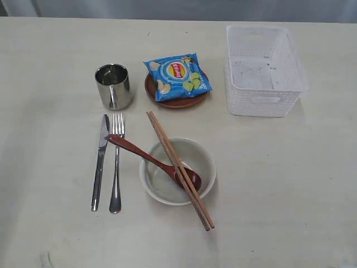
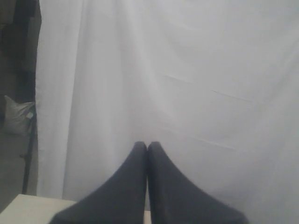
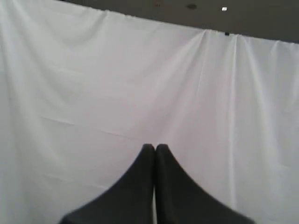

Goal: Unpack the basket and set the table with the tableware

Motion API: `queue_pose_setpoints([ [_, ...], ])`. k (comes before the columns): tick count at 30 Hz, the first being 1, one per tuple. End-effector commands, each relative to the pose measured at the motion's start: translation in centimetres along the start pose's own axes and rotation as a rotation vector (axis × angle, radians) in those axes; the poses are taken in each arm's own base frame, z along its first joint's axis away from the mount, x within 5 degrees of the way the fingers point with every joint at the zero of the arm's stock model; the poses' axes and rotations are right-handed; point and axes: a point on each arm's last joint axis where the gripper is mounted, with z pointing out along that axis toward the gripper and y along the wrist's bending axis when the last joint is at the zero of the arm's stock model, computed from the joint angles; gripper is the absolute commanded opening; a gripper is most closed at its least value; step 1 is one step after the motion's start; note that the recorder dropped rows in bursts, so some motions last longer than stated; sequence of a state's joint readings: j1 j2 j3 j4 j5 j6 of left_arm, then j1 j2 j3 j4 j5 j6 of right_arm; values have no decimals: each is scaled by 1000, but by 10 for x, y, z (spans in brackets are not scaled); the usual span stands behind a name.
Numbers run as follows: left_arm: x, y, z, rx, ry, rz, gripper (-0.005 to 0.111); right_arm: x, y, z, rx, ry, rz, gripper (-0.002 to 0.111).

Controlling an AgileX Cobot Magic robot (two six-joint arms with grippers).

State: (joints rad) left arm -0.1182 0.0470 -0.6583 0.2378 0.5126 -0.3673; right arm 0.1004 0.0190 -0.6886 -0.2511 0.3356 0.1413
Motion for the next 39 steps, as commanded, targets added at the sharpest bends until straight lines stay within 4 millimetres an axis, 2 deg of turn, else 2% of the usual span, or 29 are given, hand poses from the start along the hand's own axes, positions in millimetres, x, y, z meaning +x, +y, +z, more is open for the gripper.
queue_pose_setpoints([
  [1, 2, 0, -2, 9, 5, -9, 0, 10, 0, -3, -34, 65, 70, 0],
  [6, 15, 2, -1, 10, 44, -29, 0, 29, 5, 1, -85, 144, 139, 0],
  [12, 48, 1, 10, 36, 158, -105, 0, 58, 11, 6, -115, 246, 186, 0],
  [18, 86, 5, 20, 15, 276, -107, 0, 107, 18, 9, -142, 400, 160, 0],
  [23, 107, 6, 23, 16, 341, -145, 0, 149, 25, 5, -204, 535, 150, 0],
  [27, 116, 5, 24, 17, 374, -197, 0, 153, 25, 5, -221, 534, 95, 0],
  [34, 111, 4, 26, 20, 313, -302, 0, 154, 25, 5, -217, 537, 123, 0],
  [39, 109, 4, 27, 28, 288, -306, 0, 154, 25, 5, -220, 538, 142, 0],
])
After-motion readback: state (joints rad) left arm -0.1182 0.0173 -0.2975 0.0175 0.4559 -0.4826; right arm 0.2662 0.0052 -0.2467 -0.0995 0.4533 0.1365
